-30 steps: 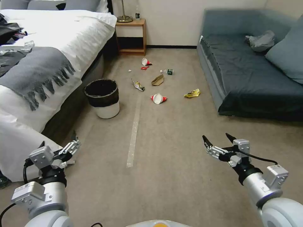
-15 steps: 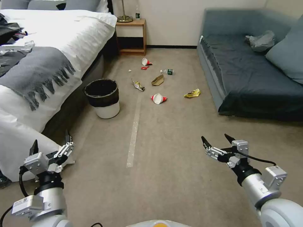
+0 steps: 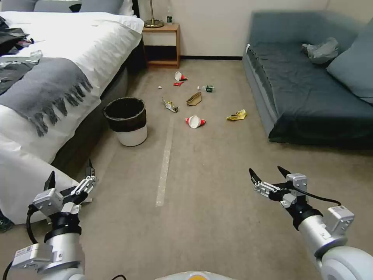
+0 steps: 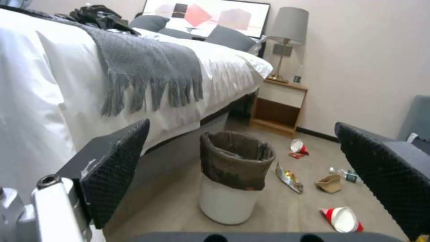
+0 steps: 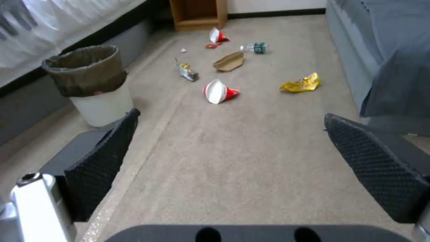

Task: Pick up the trash can from the floor.

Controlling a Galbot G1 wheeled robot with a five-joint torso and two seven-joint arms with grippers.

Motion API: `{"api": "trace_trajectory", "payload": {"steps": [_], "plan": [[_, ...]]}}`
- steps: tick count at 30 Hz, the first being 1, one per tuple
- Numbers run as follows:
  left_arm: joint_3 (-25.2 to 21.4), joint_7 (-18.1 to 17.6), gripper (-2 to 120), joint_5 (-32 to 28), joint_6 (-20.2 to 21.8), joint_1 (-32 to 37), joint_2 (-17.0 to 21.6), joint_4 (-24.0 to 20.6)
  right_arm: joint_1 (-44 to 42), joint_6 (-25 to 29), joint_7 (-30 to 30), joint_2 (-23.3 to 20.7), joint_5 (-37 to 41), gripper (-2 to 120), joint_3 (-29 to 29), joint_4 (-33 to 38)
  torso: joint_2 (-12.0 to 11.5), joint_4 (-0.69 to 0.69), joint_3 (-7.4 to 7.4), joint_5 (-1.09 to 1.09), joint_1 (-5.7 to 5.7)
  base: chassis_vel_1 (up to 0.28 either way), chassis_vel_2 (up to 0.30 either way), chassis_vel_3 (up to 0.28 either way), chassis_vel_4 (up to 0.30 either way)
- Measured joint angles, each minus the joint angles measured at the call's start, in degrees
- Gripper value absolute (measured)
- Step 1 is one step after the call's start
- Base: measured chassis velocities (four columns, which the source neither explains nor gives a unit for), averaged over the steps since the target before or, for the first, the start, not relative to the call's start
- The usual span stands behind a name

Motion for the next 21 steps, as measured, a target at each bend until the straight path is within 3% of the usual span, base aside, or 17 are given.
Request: {"api": "trace_trajectory", "payload": {"steps": [21], "plan": [[0.12, 0.90, 100, -0.78, -0.97, 1.16, -0.82, -1.00, 0.48, 0.11, -0.24, -0.43, 0.35, 100, -0.23, -0.08, 0.00, 0.00, 0.00, 0.00, 0.00, 0.003, 0.002, 0.002, 0.002]]}}
